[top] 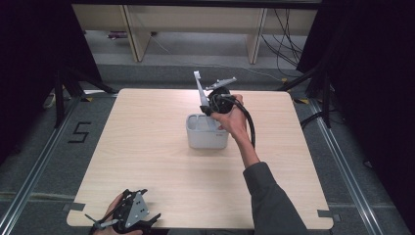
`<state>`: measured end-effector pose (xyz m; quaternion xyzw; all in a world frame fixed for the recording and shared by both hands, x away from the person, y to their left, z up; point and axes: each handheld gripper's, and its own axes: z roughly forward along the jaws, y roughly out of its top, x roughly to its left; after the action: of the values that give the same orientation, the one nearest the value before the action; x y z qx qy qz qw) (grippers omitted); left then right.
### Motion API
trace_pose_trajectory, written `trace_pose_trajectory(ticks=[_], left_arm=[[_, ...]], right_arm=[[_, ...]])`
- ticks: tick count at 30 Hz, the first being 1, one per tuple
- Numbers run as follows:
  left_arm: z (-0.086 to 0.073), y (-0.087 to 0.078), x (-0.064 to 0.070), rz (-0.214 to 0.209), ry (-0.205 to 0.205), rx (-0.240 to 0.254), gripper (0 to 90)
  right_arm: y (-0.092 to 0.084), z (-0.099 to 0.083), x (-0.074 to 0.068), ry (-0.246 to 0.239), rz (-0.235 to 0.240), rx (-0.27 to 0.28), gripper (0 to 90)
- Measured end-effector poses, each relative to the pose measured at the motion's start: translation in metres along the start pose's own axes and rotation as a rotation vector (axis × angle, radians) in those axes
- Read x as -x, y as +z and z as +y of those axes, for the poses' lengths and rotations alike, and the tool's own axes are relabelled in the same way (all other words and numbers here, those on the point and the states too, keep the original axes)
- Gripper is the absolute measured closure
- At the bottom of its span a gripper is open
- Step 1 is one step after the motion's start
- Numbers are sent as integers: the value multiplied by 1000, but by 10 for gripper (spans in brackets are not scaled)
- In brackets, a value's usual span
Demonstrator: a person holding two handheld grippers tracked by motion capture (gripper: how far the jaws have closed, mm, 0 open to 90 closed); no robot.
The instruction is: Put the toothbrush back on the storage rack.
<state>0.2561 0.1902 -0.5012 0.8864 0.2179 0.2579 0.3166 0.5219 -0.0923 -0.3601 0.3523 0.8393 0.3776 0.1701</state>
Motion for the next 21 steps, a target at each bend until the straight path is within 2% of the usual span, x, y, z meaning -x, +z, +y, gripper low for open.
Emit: trace_pose_trajectory(ticks=[2,3,5,7,9,10,11,12,13,16,19,20,21], left_arm=[[0,-1,-1,-4,9,-10,150],[0,-1,-1,-4,10,-10,150],[0,1,1,2,-7,6,150],[0,1,1,3,-7,8,150],[0,1,1,2,-8,7,149],[0,1,1,-1,-12,10,150],[0,1,1,2,-7,6,150],[0,1,1,1,-7,6,150],[0,1,1,2,-8,7,150],[-1,2,2,11,-21,22,150],[0,2,2,8,-14,17,150],[0,1,1,14,-10,13,150],[0,1,2,12,-12,15,150]], right_arm=[[5,-4,0,13,-2,11,671],[8,-6,1,-18,-5,13,671],[10,-8,-1,-12,2,-21,671],[14,-11,-2,5,2,-42,671],[20,-13,-1,-36,2,-43,671],[21,-15,-4,5,6,-55,671],[22,-16,-4,15,7,-88,671],[25,-17,-4,-2,13,-83,671],[26,-18,-5,9,14,-96,671],[31,-21,-7,-1,11,-103,671],[33,-22,-6,-22,12,-127,670],[35,-23,-7,-11,13,-131,670],[36,-24,-5,-43,-4,-149,670]])
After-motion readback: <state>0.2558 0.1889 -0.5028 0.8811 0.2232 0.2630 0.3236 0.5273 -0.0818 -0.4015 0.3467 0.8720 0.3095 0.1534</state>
